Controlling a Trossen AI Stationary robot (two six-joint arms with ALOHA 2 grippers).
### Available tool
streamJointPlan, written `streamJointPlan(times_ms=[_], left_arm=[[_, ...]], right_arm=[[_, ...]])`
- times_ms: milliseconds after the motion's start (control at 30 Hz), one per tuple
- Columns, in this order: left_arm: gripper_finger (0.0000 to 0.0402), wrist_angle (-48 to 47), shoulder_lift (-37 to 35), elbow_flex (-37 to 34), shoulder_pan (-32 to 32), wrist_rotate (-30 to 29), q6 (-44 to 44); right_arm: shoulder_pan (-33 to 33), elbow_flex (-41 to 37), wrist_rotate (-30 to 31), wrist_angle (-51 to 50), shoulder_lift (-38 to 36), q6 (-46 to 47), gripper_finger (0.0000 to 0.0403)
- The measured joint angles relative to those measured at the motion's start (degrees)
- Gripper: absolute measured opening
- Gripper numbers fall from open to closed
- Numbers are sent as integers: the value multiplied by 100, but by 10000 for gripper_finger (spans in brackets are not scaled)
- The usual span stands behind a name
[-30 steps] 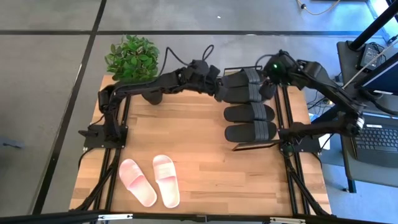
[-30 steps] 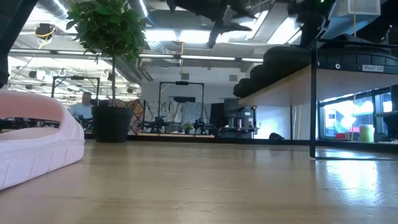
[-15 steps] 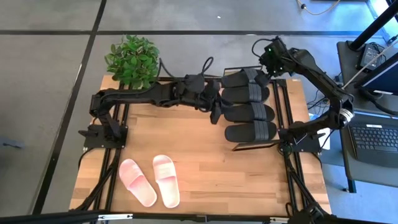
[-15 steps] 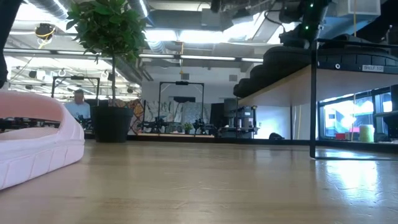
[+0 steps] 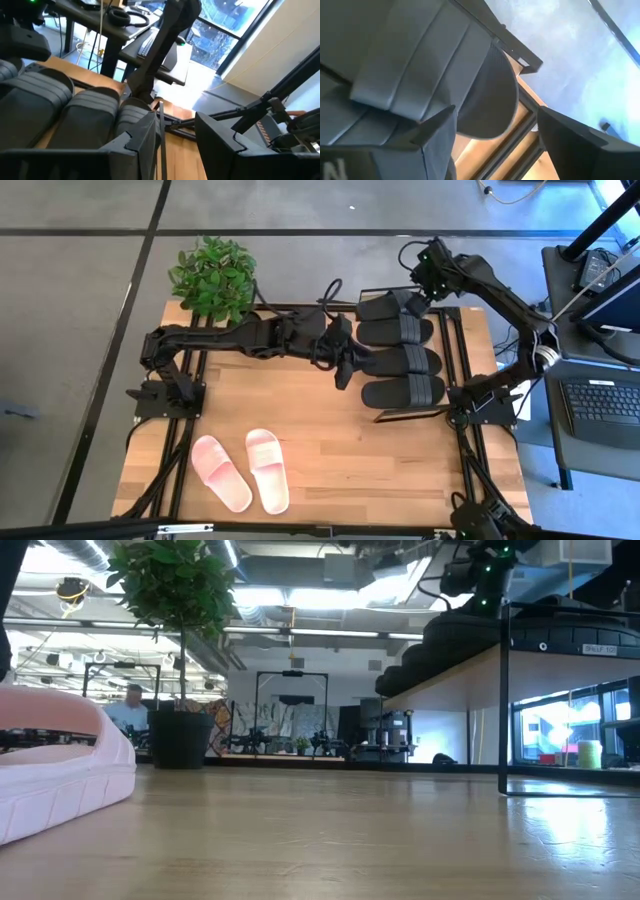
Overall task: Pick and place slides into the shelf
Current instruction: Put the black slide on the shelf
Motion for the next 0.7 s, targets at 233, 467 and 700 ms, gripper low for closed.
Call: streamJointPlan(times_ms=[233,467,700], left_arm=[[128,-35,2,1,0,-4,0],[128,-61,2,-1,0,-6,-2],[128,-61,2,0,0,-6,-3]], right_arm=[[-17,0,395,45,93,-13,275],[-31,0,395,-85,94,-14,275],[-31,0,390,-281,102,-12,275]])
